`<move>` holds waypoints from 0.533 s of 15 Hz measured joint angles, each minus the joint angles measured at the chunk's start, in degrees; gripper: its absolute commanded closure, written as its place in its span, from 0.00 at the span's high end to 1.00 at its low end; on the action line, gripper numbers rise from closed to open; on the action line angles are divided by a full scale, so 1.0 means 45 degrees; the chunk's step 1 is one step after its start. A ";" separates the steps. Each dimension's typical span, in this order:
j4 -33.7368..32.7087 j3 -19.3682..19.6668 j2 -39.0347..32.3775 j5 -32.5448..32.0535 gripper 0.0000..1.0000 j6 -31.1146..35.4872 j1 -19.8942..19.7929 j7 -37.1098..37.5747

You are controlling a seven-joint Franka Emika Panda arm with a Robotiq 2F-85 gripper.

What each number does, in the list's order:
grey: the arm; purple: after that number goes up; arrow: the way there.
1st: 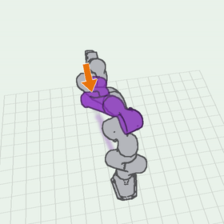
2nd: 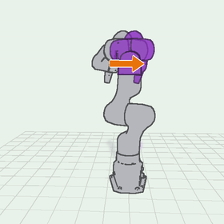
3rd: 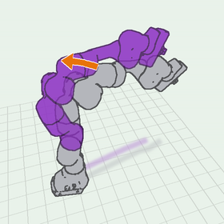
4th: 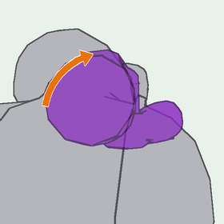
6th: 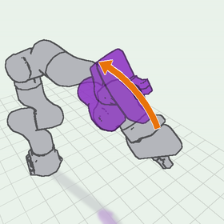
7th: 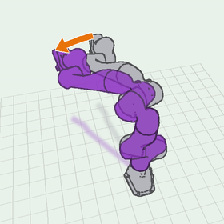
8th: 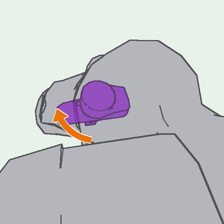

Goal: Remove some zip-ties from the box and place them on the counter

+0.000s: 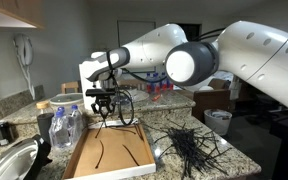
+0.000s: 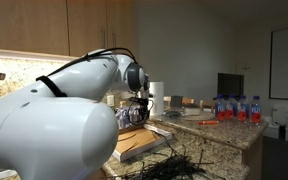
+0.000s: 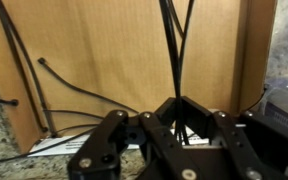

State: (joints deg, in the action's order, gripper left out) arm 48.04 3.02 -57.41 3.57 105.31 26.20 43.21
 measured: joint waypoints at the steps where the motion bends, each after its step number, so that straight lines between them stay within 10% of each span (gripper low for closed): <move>1: 0.0064 0.0051 0.0197 0.0002 0.03 -0.0558 -0.0031 0.0060; 8: 0.1908 0.0707 0.1895 0.0031 0.03 -0.2402 -0.0488 0.0991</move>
State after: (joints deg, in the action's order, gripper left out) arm 56.63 6.20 -48.88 3.71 94.51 24.00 47.67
